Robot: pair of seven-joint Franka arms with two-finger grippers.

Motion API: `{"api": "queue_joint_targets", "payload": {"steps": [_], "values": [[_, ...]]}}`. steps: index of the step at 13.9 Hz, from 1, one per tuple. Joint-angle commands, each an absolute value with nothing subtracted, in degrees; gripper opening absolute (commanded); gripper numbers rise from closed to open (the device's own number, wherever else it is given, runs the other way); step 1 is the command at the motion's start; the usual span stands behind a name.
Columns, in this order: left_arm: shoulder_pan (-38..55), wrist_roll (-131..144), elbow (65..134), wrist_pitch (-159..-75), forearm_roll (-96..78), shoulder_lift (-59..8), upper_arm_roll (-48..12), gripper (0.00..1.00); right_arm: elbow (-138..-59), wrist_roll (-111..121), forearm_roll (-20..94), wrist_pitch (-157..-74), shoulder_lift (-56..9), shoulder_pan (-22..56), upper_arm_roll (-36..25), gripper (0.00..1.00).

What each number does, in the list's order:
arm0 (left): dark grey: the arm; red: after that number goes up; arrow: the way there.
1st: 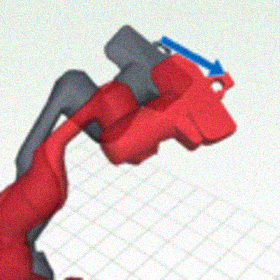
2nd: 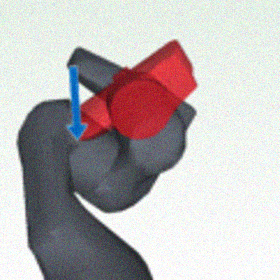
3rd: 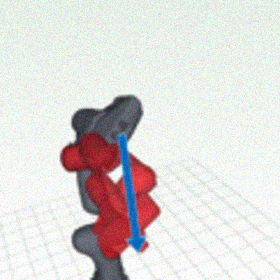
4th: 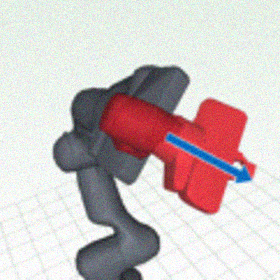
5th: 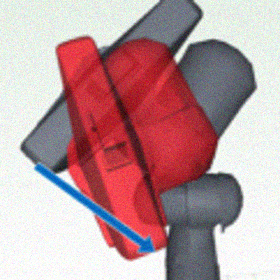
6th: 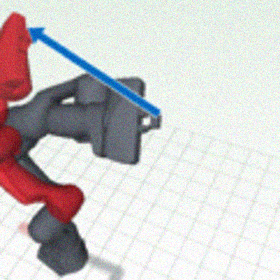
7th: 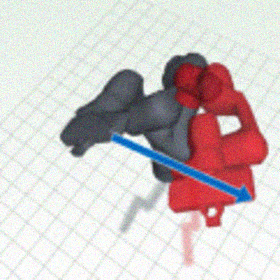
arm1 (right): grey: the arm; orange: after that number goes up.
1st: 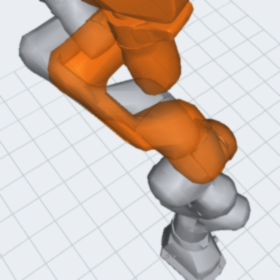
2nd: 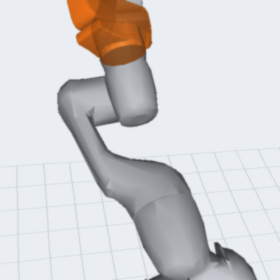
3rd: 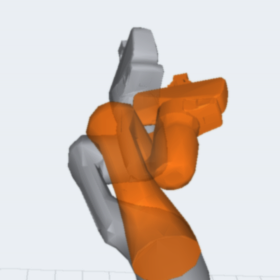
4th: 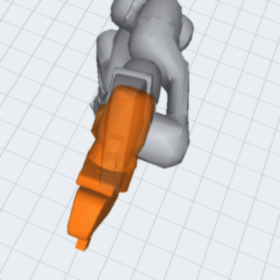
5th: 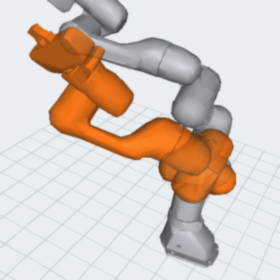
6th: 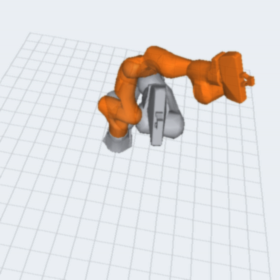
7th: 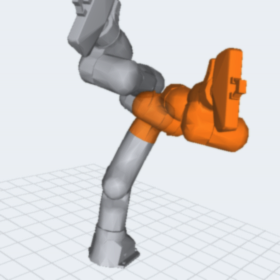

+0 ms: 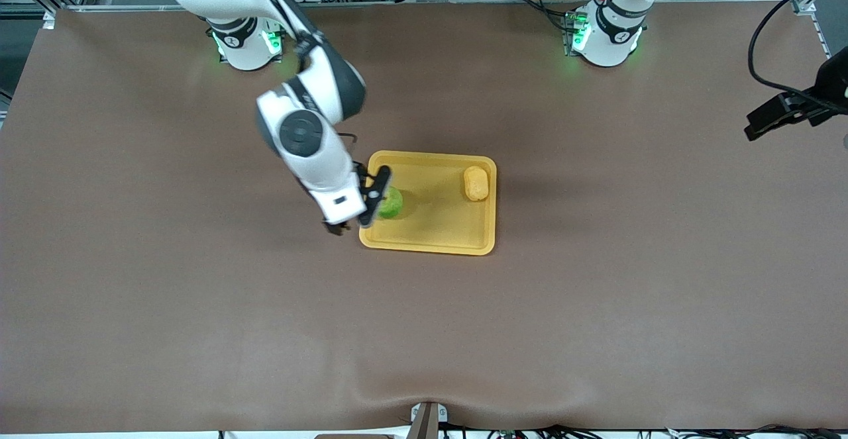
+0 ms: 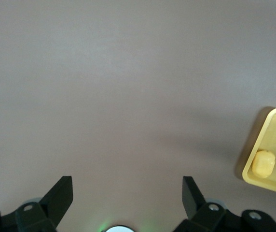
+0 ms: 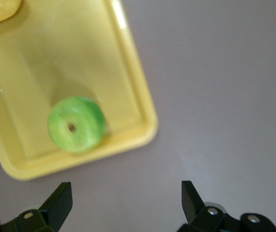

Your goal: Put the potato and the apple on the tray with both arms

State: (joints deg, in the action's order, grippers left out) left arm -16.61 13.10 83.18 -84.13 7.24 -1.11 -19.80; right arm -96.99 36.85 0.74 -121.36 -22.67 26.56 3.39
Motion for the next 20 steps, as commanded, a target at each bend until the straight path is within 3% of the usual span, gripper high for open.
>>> {"api": "queue_joint_targets", "payload": {"steps": [1,4,7,9,13,20], "values": [[-15.05,9.86,85.17,-83.50,5.89,2.11,-16.89,1.00,-98.61,36.56,0.53,-116.30,-15.58,20.33,4.13,1.00],[-7.67,6.77,86.48,-83.06,5.28,4.21,-8.03,1.00,-96.96,36.21,0.62,-110.06,-9.24,13.73,4.13,1.00],[1.20,6.86,91.30,-82.71,5.19,8.34,-0.29,1.00,-90.03,36.12,2.10,-97.33,-9.23,6.62,2.91,1.00],[1.93,6.94,91.23,-82.71,5.19,8.61,0.44,1.00,-87.20,36.12,2.63,-93.35,-9.14,3.53,0.02,1.00],[1.76,6.77,90.80,-82.35,5.36,7.39,0.35,1.00,-86.75,35.86,5.54,-91.94,-6.16,5.97,-10.00,1.00],[1.50,6.68,90.09,-81.21,3.97,7.21,0.26,1.00,-87.89,11.38,4.66,-86.84,0.96,5.01,-9.67,1.00]]}}
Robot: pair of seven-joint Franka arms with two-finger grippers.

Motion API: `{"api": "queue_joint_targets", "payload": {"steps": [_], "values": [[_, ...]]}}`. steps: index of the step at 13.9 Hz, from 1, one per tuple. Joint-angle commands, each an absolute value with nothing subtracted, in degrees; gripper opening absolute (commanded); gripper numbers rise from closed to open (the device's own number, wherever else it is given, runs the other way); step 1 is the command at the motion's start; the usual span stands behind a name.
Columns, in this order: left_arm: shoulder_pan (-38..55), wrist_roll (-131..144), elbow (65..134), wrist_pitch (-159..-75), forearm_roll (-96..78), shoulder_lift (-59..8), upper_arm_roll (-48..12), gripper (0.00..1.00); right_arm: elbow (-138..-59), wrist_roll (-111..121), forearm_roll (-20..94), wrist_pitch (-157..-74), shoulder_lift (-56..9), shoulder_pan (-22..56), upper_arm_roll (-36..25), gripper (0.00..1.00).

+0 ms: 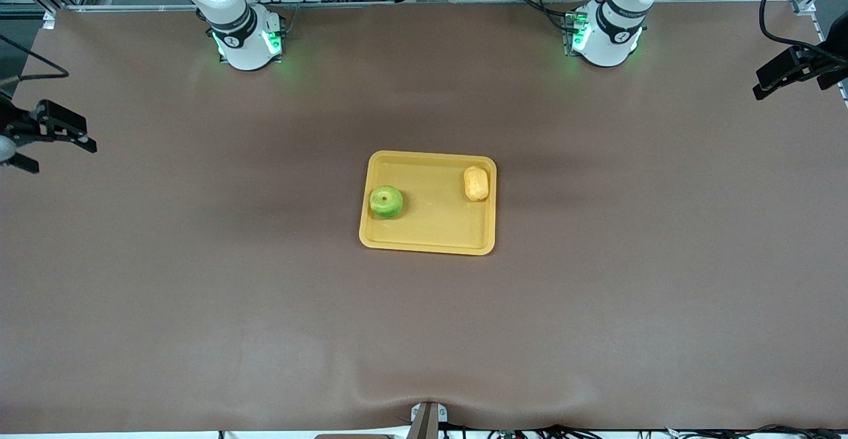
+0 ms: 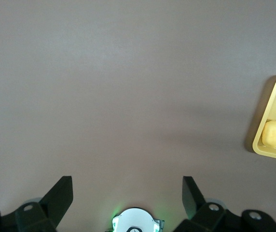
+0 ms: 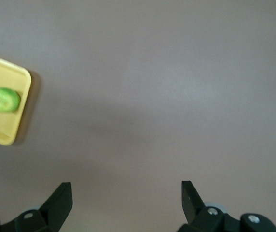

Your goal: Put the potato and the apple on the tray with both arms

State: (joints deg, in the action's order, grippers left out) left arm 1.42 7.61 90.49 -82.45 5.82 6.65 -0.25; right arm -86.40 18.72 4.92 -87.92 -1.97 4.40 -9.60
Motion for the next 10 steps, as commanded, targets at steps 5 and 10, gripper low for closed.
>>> {"api": "queue_joint_targets", "payload": {"steps": [5,10], "values": [[2.28,5.71,90.09,-79.72,1.23,6.68,-0.09,1.00,-88.07,-4.13,4.48,-80.95,3.95,5.19,-9.75,1.00],[2.46,5.63,88.51,-79.89,1.85,5.80,-1.49,1.00,-88.24,-4.13,0.88,-79.72,5.19,5.28,-9.75,1.00]]}}
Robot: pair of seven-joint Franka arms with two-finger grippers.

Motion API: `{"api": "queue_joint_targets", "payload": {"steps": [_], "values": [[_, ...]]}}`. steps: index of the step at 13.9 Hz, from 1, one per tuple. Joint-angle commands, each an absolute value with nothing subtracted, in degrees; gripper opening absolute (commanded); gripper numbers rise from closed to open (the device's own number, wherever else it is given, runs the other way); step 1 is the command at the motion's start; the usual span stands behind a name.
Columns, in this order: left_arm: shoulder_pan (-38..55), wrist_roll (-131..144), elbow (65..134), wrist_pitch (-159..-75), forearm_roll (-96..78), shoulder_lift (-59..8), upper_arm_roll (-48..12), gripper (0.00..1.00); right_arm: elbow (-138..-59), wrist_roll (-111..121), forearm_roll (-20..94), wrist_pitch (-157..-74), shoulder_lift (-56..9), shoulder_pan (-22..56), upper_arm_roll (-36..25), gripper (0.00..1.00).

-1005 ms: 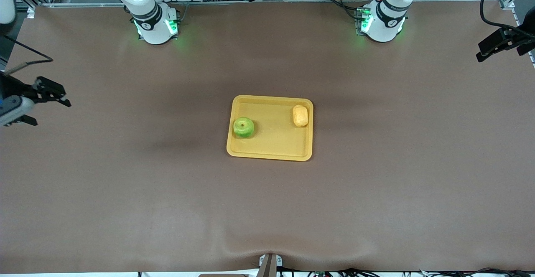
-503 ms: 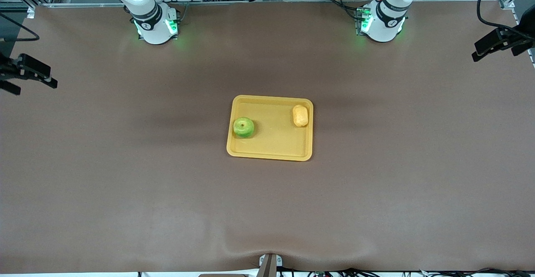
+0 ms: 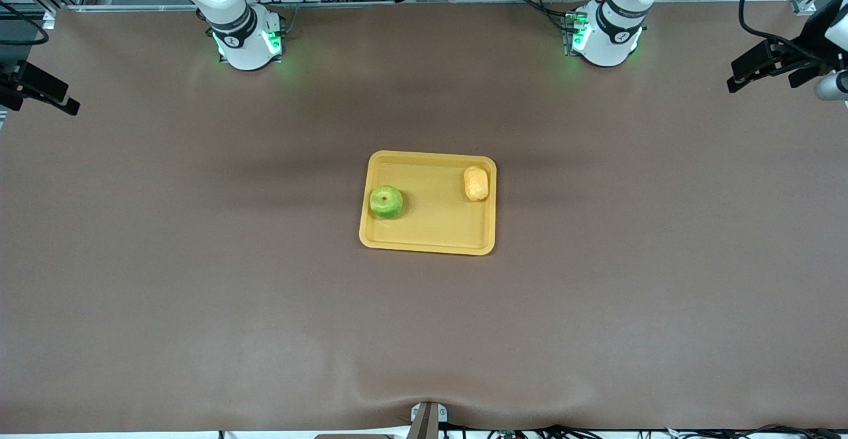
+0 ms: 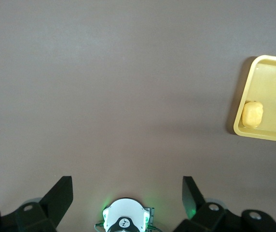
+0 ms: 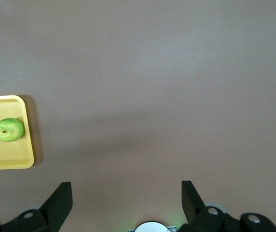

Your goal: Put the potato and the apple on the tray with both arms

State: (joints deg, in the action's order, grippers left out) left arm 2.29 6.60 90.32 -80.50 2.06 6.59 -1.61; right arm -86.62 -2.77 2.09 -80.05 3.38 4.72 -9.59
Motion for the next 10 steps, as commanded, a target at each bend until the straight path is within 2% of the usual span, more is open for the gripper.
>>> {"api": "queue_joint_targets", "payload": {"steps": [1,10], "values": [[2.46,5.63,88.33,-79.89,1.85,5.71,-1.49,1.00,-88.16,-4.13,0.88,-79.46,5.10,5.19,-9.84,1.00],[2.37,5.80,88.07,-79.37,1.23,5.71,-2.37,1.00,-88.24,-4.13,1.05,-79.10,4.48,5.36,-9.76,1.00]]}}
